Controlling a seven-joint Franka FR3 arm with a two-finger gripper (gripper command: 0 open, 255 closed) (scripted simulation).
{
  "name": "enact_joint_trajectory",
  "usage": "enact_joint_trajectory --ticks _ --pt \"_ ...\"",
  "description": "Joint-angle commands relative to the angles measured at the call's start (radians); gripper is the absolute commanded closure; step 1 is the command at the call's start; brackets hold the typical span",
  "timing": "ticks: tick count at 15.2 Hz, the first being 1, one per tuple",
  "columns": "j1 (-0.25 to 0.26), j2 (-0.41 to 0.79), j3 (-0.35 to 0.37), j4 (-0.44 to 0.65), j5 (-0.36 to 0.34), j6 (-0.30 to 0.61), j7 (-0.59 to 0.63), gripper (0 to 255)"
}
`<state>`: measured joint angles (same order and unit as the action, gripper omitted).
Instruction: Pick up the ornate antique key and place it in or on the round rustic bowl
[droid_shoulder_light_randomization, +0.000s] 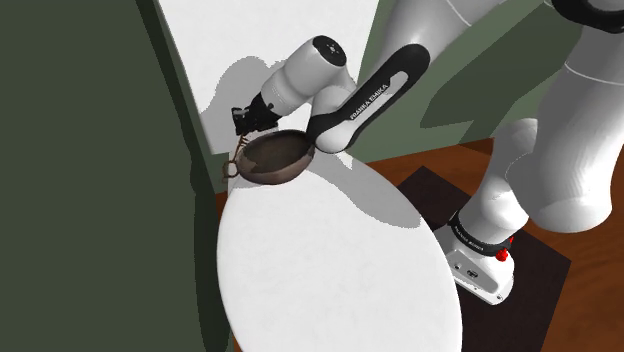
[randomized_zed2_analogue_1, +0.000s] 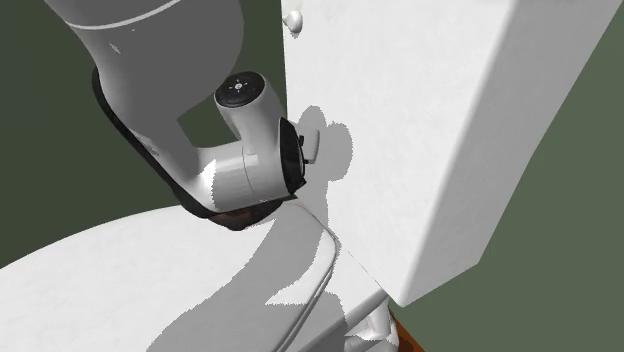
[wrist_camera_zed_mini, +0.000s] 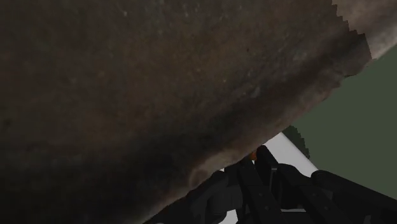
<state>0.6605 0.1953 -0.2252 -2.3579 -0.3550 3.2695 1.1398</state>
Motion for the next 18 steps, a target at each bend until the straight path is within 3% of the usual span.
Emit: enact_joint_trajectory --ticks 1,9,18 --pt "-0.031 -0.028 0.034 -0.001 0.001 -0.029 -0.008 255" --pt "-0.155 -0.119 0.182 0.009 0.101 -0.134 -0.108 255" --pt "-0.171 -0.204 0.219 0.041 0.212 -0.253 -0.207 255"
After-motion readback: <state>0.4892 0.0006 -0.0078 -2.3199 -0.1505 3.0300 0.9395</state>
